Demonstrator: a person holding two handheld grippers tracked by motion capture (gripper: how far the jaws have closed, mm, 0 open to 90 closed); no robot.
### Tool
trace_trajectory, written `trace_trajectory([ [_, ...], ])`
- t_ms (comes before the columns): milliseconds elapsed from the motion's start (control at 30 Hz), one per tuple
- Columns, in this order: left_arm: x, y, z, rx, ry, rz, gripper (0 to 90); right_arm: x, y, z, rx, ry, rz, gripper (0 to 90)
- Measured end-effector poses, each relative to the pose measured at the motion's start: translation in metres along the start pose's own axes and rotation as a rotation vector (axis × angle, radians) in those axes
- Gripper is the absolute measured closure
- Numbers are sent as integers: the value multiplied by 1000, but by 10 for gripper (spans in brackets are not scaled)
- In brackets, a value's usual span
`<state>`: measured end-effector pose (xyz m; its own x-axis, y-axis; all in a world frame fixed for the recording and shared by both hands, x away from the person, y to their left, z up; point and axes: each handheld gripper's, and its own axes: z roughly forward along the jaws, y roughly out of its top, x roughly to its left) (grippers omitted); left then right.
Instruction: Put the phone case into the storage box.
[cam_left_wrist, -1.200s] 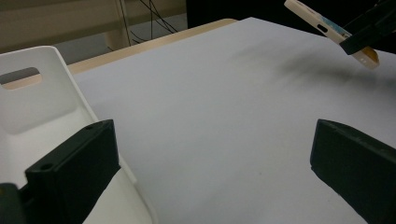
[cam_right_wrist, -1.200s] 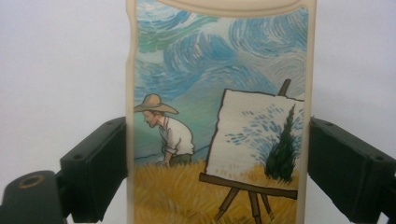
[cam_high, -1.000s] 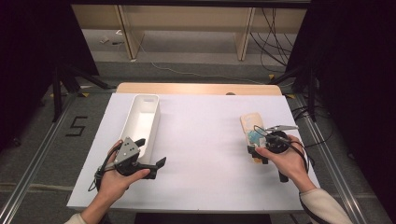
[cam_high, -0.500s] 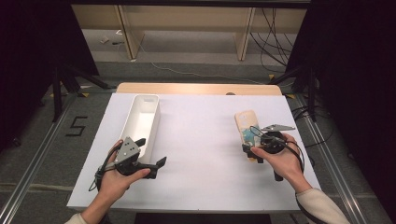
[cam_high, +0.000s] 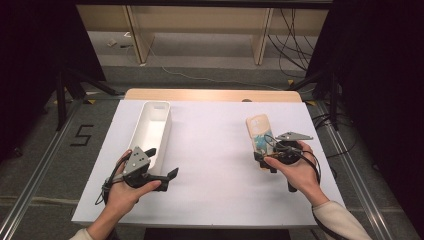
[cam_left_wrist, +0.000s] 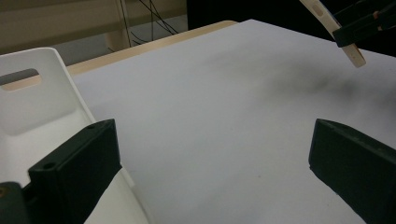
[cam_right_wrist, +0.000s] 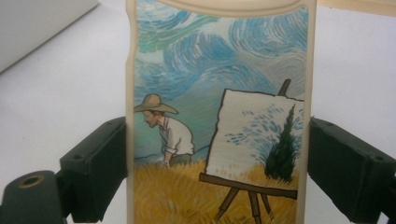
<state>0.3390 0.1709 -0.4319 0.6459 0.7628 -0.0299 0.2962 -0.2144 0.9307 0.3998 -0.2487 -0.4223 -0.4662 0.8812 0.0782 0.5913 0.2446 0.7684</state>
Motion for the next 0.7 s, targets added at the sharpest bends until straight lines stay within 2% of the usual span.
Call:
trace_trajectory([
  [700,-3,7,5,-13,-2,-5,26,12,2,4,-59,25,-18,121],
])
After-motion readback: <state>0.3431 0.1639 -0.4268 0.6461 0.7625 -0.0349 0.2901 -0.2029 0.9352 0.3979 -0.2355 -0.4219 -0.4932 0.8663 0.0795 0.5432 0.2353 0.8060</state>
